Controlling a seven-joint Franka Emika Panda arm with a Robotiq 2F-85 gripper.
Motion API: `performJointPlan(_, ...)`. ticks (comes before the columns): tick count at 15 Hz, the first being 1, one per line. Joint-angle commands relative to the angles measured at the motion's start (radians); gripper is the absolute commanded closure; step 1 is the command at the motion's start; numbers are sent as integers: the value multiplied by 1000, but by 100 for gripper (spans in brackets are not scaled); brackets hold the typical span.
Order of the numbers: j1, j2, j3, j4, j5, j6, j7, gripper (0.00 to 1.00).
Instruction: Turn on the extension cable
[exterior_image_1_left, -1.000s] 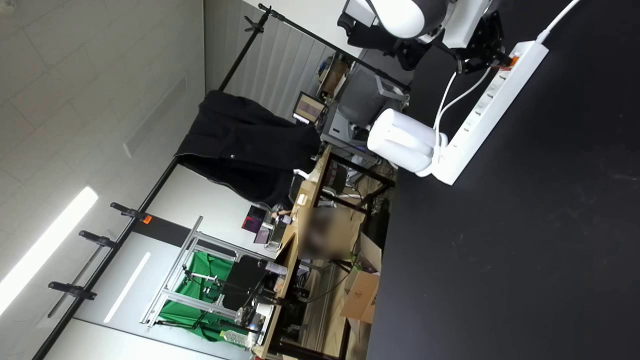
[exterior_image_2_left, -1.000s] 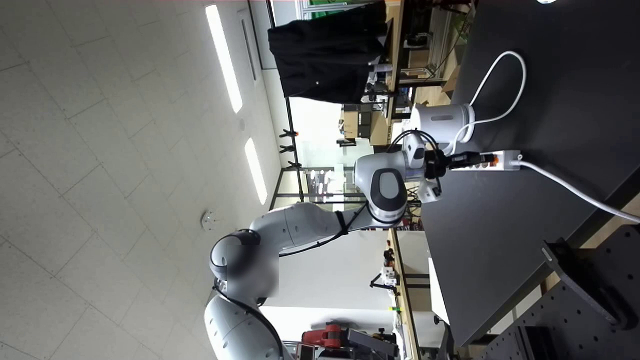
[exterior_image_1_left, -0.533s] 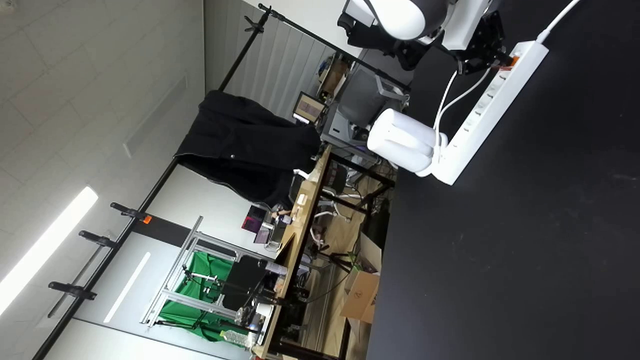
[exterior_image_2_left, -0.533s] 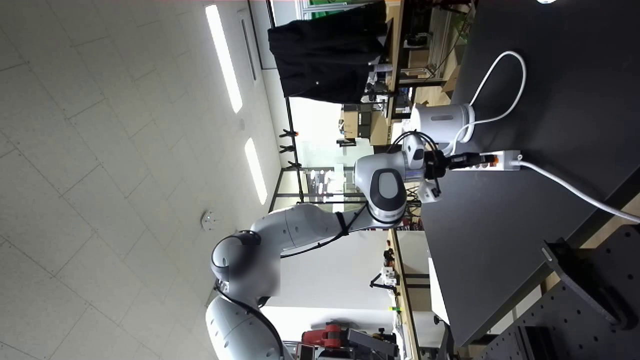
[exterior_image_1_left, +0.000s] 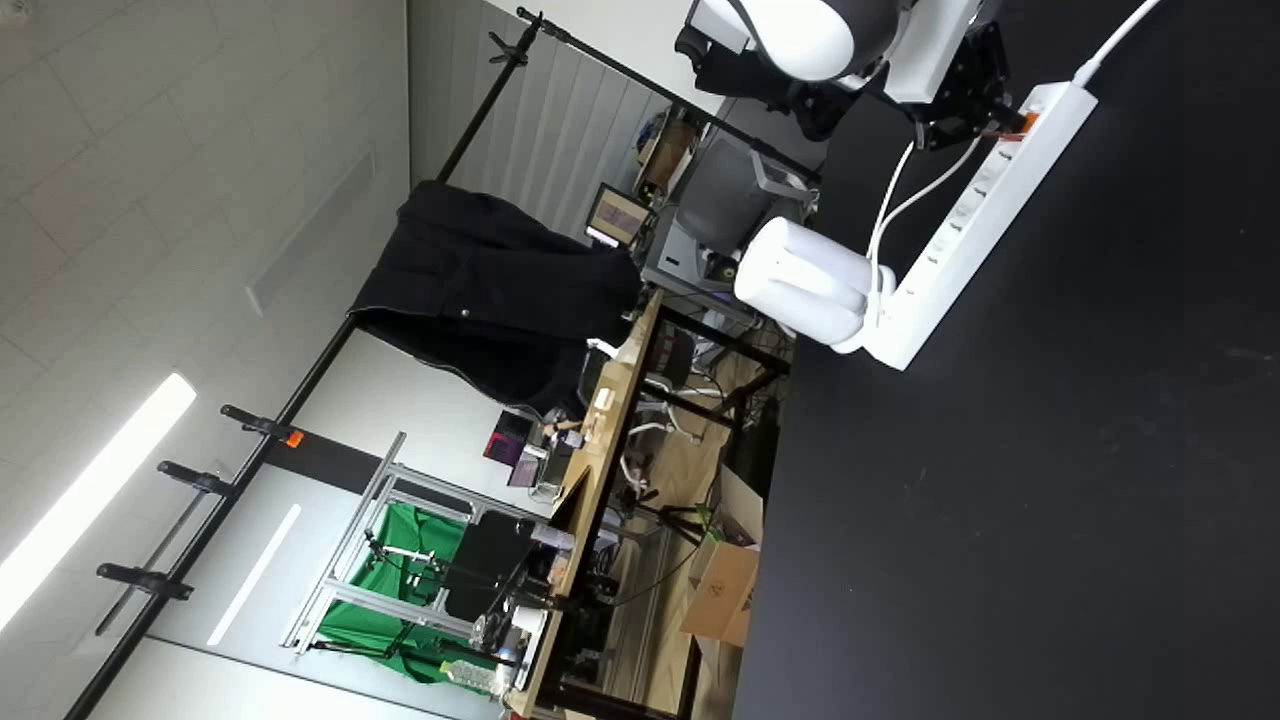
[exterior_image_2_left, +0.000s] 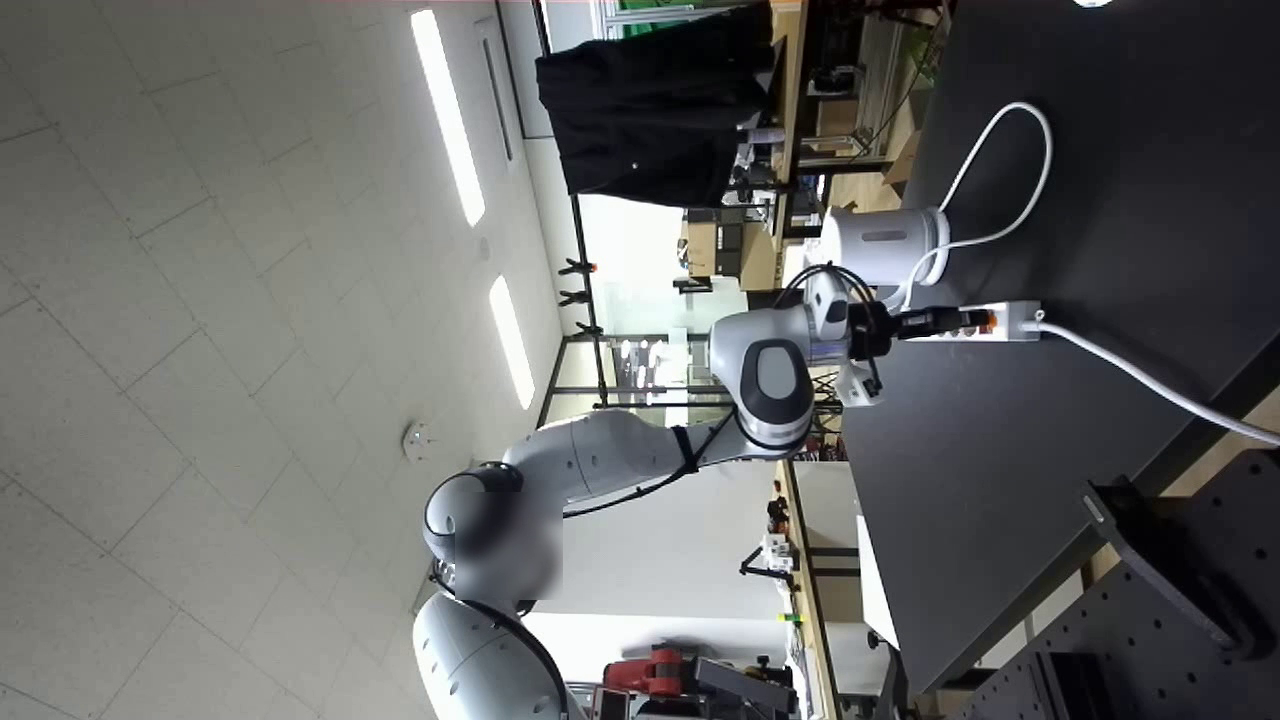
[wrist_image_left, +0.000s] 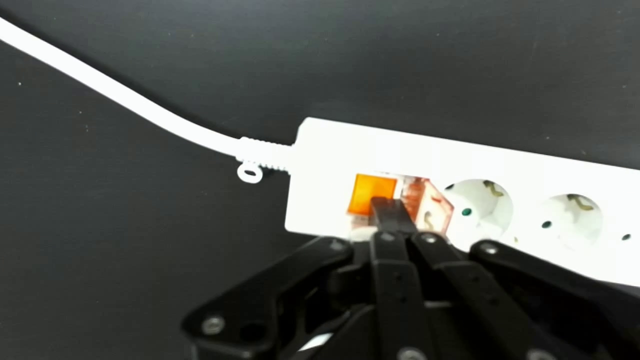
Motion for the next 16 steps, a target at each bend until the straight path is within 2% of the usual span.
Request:
performJointPlan(1, 6, 1, 7, -15, 20, 29, 29, 100)
performJointPlan(7, -16, -3, 64, -95, 88, 263, 11, 100)
performJointPlan(16, 2, -1, 69, -127, 117, 297, 2, 100)
